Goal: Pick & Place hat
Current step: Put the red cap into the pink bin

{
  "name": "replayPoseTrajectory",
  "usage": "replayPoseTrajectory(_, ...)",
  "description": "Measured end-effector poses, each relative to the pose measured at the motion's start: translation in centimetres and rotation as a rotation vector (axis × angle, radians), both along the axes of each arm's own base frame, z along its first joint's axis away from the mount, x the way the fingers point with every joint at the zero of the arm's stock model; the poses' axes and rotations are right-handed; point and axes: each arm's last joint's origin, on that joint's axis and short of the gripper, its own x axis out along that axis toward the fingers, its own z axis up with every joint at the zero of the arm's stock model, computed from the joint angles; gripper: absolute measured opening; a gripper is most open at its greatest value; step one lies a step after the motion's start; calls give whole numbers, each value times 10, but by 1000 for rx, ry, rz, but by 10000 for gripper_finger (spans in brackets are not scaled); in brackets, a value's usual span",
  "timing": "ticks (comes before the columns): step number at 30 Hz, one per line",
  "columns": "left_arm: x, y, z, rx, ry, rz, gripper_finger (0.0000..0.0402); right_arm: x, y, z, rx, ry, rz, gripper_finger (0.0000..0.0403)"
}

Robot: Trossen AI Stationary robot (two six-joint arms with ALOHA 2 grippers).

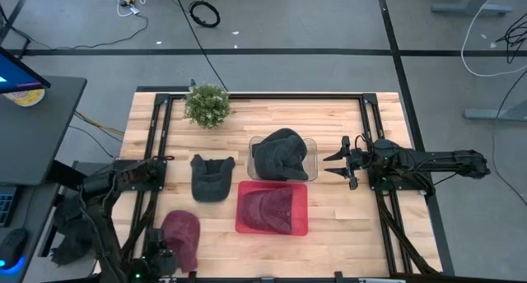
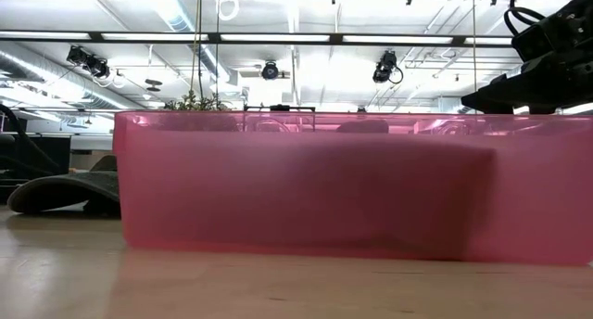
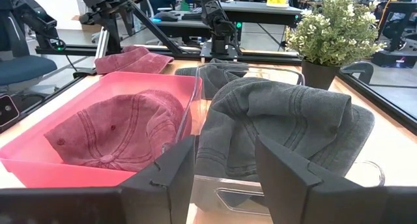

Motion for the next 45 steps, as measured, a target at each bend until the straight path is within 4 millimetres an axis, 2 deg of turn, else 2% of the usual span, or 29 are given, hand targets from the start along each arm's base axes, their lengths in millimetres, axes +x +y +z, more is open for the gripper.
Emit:
replayPoseTrajectory(5, -6, 12, -21, 86, 13, 7, 197, 0, 0, 0, 0, 0, 0, 165)
replayPoseTrajectory(10, -8, 32, -48, 163, 136, 67, 196, 0, 0, 0, 0, 0, 0, 165)
replayPoseTrajectory(16, -2, 40, -61, 147, 175, 109, 195, 0, 0, 0, 0, 0, 0, 165)
replayPoseTrajectory(25, 7, 42, -60, 149, 204, 77, 184, 0, 0, 0, 0, 0, 0, 165)
replayPoseTrajectory(28, 8, 43, -60, 155, 210, 68, 142, 0, 0, 0, 0, 0, 0, 165)
replayPoseTrajectory(33, 8, 44, -54, 146, 212, 47, 21, 0, 0, 0, 0, 0, 0, 165)
replayPoseTrajectory(39, 11, 43, -40, 125, 174, 43, 9, 0, 0, 0, 0, 0, 0, 165)
replayPoseTrajectory(45, 16, 35, -14, 191, 59, -88, 7, 0, 0, 0, 0, 0, 1, 165)
